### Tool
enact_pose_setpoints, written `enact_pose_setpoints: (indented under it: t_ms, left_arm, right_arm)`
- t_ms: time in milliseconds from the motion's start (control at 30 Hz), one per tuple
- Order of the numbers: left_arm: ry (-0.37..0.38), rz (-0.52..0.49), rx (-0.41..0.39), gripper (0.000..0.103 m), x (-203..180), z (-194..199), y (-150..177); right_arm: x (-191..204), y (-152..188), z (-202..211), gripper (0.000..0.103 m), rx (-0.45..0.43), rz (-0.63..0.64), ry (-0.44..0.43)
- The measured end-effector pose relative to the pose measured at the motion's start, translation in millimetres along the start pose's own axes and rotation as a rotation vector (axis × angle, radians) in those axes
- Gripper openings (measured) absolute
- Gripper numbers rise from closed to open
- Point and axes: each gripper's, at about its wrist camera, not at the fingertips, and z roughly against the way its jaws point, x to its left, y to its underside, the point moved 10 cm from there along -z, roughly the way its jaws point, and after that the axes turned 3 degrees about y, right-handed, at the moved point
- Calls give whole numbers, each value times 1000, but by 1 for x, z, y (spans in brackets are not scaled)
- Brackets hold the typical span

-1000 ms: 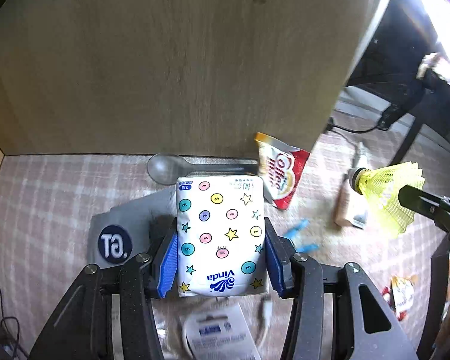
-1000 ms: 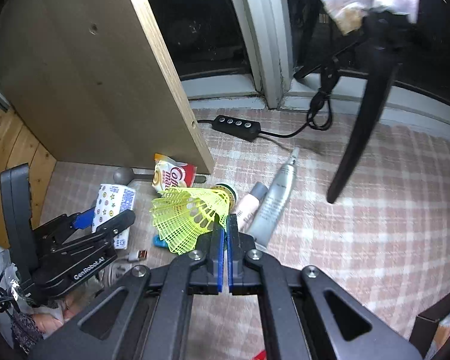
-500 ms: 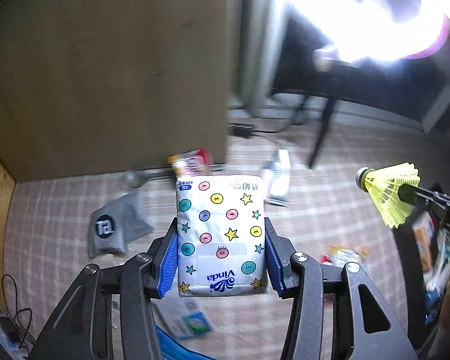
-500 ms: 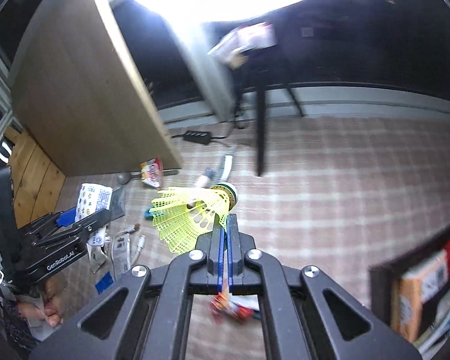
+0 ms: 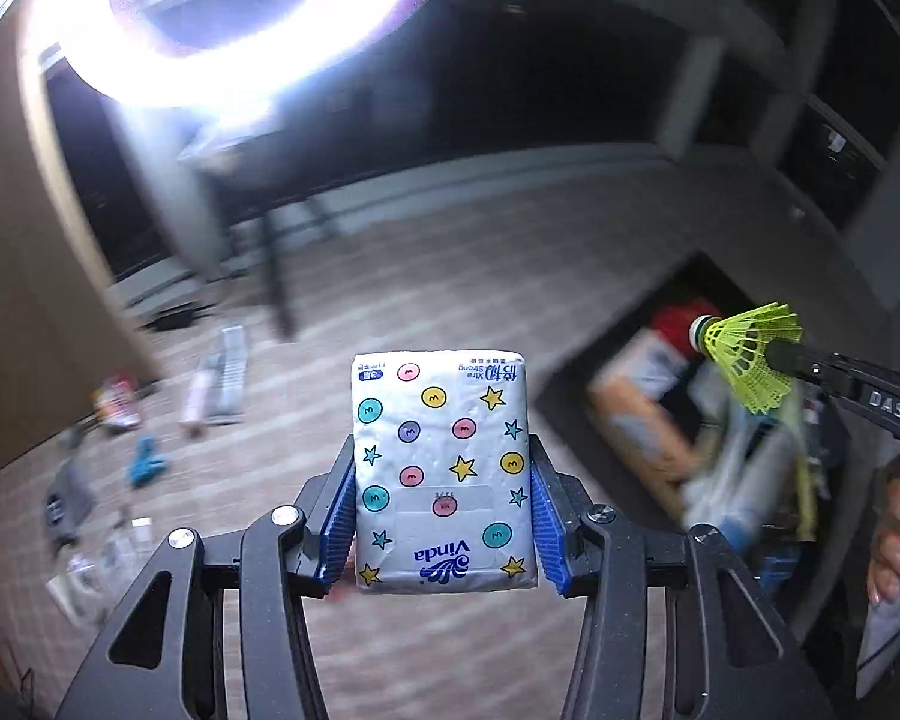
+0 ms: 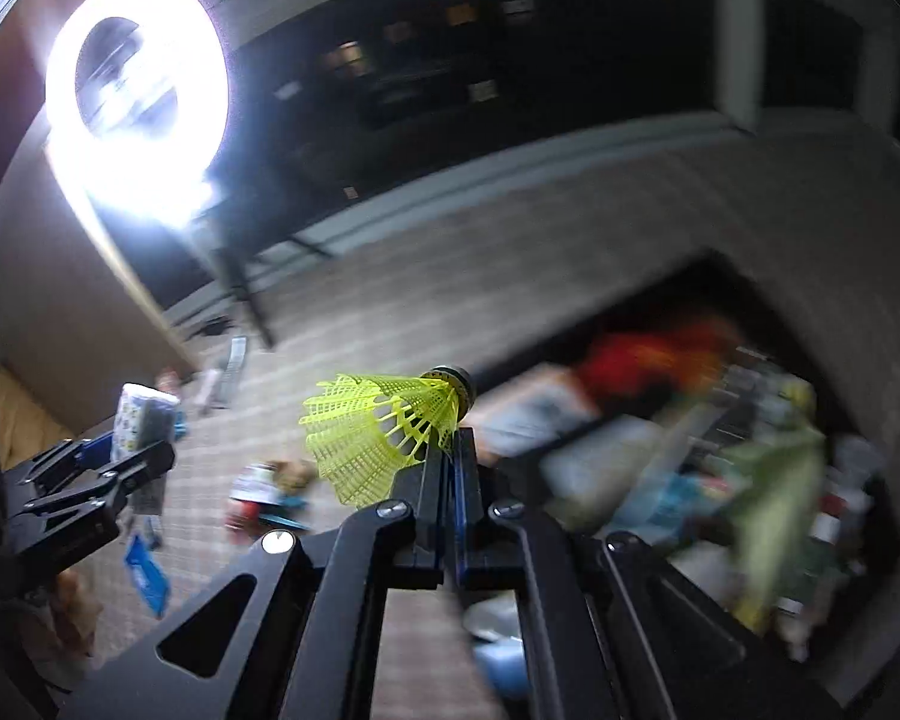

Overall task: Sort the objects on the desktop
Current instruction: 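Carry the tissue pack and shuttlecock with both tools over the black box, then open both tools to drop the tissue pack and shuttlecock into the box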

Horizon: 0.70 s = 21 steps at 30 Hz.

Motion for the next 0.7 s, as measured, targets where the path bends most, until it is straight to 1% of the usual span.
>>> enact_pose_setpoints:
  t_ms: [67,200,300,400,467,533,633,700]
  left_arm:
    - [46,-35,12,47,-41,-8,-1]
    - [112,-97,33,47,-107,-16,1]
    - [153,-151,45,47,-156,-19,5]
    - [188,-197,59,47,-197,-24,10]
    - [210,-233,71,47,-225,-26,15]
    - [222,-260,77,47,-244,-29,17]
    - [238,-292,93,48,-268,-33,20]
    - [256,-312,112,51,-278,-37,22]
  right_arm:
    - [-41,6,11,2,-3,-38,41]
    - [-106,18,30,2,-8,-98,101]
    - [-148,27,41,2,-10,-140,139]
    - [-181,35,48,2,-11,-170,172]
    - [-197,41,51,2,-9,-189,188]
    - [-211,45,51,2,-4,-206,200]
    - [-223,48,49,2,4,-221,209]
    - [-228,48,49,3,15,-223,203]
